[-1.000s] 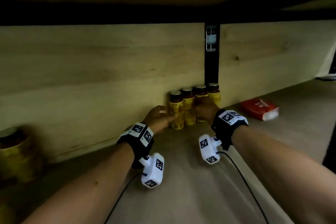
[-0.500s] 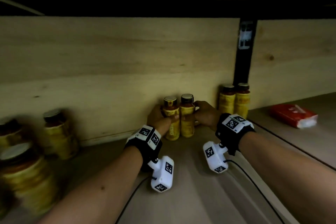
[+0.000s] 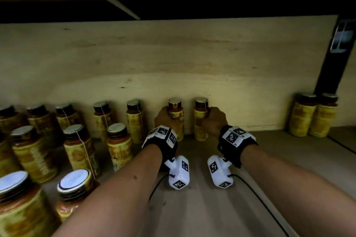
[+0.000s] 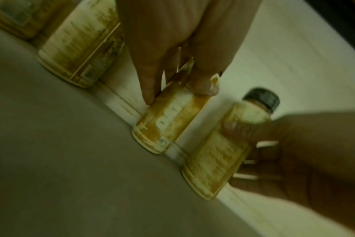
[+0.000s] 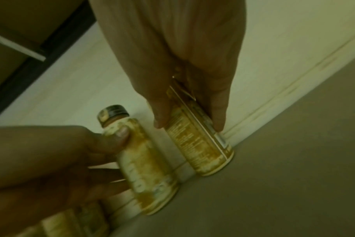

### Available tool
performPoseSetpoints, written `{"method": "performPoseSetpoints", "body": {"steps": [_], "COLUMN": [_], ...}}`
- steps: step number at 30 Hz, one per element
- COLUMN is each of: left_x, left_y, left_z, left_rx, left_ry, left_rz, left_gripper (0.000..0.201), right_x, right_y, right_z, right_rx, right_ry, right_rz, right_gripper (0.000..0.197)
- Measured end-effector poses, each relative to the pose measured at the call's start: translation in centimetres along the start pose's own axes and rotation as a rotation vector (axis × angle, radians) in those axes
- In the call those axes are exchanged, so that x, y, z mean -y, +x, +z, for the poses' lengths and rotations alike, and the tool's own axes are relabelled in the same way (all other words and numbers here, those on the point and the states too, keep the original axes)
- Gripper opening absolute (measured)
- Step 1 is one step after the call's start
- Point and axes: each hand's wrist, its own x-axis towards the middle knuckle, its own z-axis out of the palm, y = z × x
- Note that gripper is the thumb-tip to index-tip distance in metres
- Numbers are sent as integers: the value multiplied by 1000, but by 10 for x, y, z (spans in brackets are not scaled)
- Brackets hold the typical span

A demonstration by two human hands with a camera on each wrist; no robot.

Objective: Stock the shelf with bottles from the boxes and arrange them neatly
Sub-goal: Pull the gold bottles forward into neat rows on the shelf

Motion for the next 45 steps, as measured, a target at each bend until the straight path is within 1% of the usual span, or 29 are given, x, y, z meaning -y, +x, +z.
{"method": "performPoseSetpoints", "body": {"steps": [3,5,6,8,9,10,11,12,14,16,18,20,21,23,24,26,27,28,29,31,32,33,36,39,41,42,45], "left_x": [-1,-5,-9,-24,-34,-46,-58,-71,-95,-112,-126,-137,-141,-148,-153,-159,-163,-168,-171,-172,-170,-166,-149,-134,-126,-121,-102], "left_y": [3,2,2,1,1,0,-2,-5,-15,-27,-41,-50,-52,-50,-46,-40,-38,-36,-35,-33,-32,-32,-35,-46,-59,-67,-86], "left_z": [-1,-4,-6,-8,-8,-8,-6,0,21,55,94,137,158,200,219,248,264,278,288,302,304,304,285,245,212,195,142], "left_rx": [9,24,41,68,74,63,43,17,1,26,93,178,237,355,412,514,560,610,656,675,655,629,597,606,588,579,513], "left_ry": [4,45,71,164,272,398,505,564,572,564,577,565,545,457,397,274,204,137,70,14,1,-12,-22,55,110,131,242], "left_rz": [0,-9,-11,-16,-7,32,106,200,372,498,596,638,637,582,549,484,463,447,437,437,447,456,418,407,383,364,329], "left_gripper": [35,43,52,80,92,96,94,89,81,70,60,53,51,50,52,53,50,43,37,35,36,37,35,34,37,41,59], "right_x": [-4,-3,-2,0,0,-2,-4,-8,-20,-41,-67,-94,-110,-140,-154,-170,-179,-182,-184,-187,-188,-189,-181,-156,-140,-136,-110], "right_y": [5,5,3,0,-2,-4,-7,-11,-18,-23,-26,-32,-34,-33,-29,-18,-11,-5,-3,0,-1,-4,-20,-43,-56,-60,-85], "right_z": [-5,-5,-6,-10,-15,-23,-34,-48,-83,-122,-164,-205,-222,-251,-263,-276,-282,-286,-288,-287,-284,-282,-270,-255,-242,-236,-207], "right_rx": [-35,-25,-21,-22,-23,-28,-42,-70,-174,-322,-491,-646,-692,-715,-697,-593,-517,-446,-391,-332,-306,-272,-174,-68,-22,-7,43], "right_ry": [-39,-51,-52,-49,-35,-21,-17,-24,-26,-8,21,12,-6,-33,-14,65,107,151,175,143,131,127,97,-5,-83,-100,-78], "right_rz": [9,17,22,26,29,25,16,8,9,41,75,110,137,199,241,317,331,320,300,250,218,194,150,131,157,169,161], "right_gripper": [48,52,55,63,67,71,75,78,76,62,45,34,33,37,43,57,62,60,51,23,15,15,31,45,69,76,64]}}
